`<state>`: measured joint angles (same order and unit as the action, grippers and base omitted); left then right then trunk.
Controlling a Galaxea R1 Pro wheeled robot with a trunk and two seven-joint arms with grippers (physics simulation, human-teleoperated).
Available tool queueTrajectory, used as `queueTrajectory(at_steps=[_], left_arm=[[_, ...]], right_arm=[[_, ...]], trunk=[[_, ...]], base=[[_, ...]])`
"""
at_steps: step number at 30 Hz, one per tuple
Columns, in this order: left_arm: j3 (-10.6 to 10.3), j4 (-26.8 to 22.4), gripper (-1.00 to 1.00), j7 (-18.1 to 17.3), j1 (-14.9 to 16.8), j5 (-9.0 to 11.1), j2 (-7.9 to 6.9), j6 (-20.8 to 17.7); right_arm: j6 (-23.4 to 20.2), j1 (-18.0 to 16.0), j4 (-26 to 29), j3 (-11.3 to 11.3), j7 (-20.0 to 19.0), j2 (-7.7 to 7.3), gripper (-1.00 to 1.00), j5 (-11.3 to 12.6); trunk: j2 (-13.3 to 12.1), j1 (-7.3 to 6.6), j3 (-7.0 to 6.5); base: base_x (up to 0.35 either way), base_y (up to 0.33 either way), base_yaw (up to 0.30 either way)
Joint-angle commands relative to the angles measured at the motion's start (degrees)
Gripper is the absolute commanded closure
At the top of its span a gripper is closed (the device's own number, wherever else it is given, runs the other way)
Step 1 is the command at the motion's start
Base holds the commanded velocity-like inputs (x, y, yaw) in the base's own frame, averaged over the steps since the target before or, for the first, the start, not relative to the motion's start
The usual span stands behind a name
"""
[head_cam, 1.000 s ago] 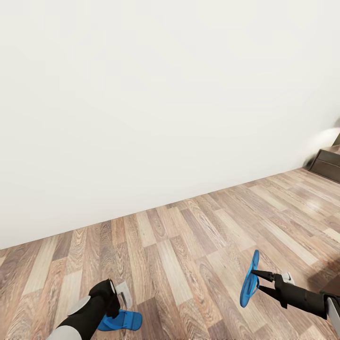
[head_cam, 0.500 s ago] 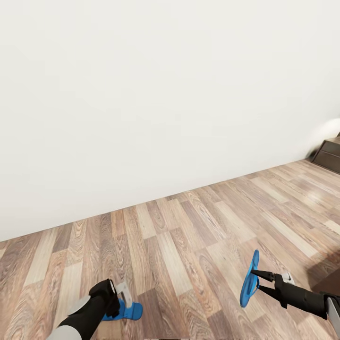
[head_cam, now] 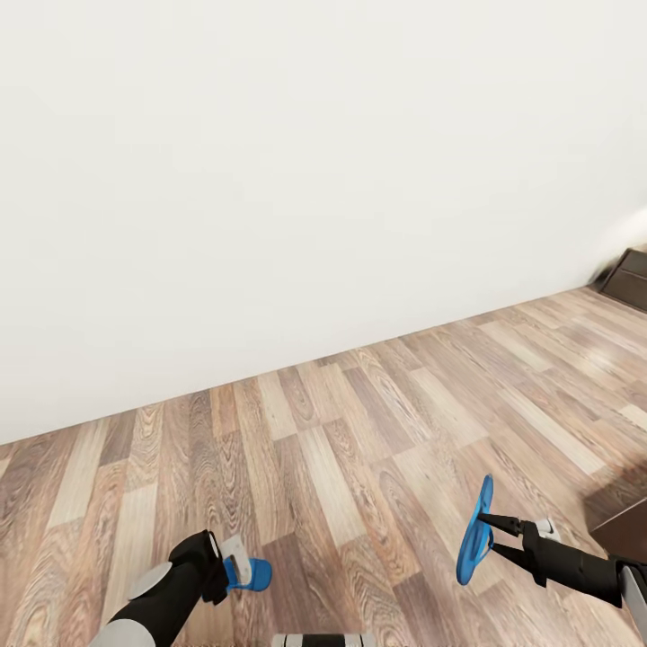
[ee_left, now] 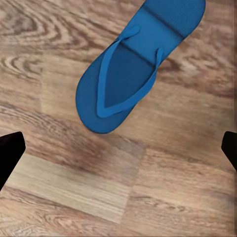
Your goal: In the bedroom, move the book from the bed onto either nightstand, and place the two sandals side by side next to the bed.
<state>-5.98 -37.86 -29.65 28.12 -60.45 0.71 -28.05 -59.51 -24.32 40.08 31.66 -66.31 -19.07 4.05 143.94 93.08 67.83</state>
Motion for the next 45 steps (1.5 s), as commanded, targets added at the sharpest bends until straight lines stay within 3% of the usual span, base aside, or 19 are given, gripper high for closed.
queueTrajectory(at_steps=[1, 3, 29, 45], left_arm=[[-0.08, -0.11, -1.0, -0.42, 0.01, -0.46, 0.0, -0.16], [-0.08, -0.11, -1.0, -0.41, 0.01, -0.46, 0.0, -0.16], [0.01, -0.29, -1.0, -0.41, 0.01, -0.55, -0.09, -0.25], [0.01, -0.29, -1.0, -0.42, 0.04, -0.55, -0.09, -0.25]], right_arm=[[-0.49, -0.03, 0.0, 0.06, 0.09, 0.02, 1.0, 0.34], [-0.49, -0.03, 0.0, 0.06, 0.09, 0.01, 1.0, 0.34], [-0.49, -0.03, 0.0, 0.06, 0.05, 0.0, 1.0, 0.5], [-0.49, -0.03, 0.0, 0.06, 0.04, 0.0, 1.0, 0.52]], trunk=[[0.04, 0.01, 0.28], [0.06, 0.06, 0.72], [0.06, 0.06, 0.72], [0.06, 0.06, 0.62]], base=[[0.0, 0.0, 0.0], [0.0, 0.0, 0.0], [0.0, 0.0, -0.003], [0.0, 0.0, -0.251]])
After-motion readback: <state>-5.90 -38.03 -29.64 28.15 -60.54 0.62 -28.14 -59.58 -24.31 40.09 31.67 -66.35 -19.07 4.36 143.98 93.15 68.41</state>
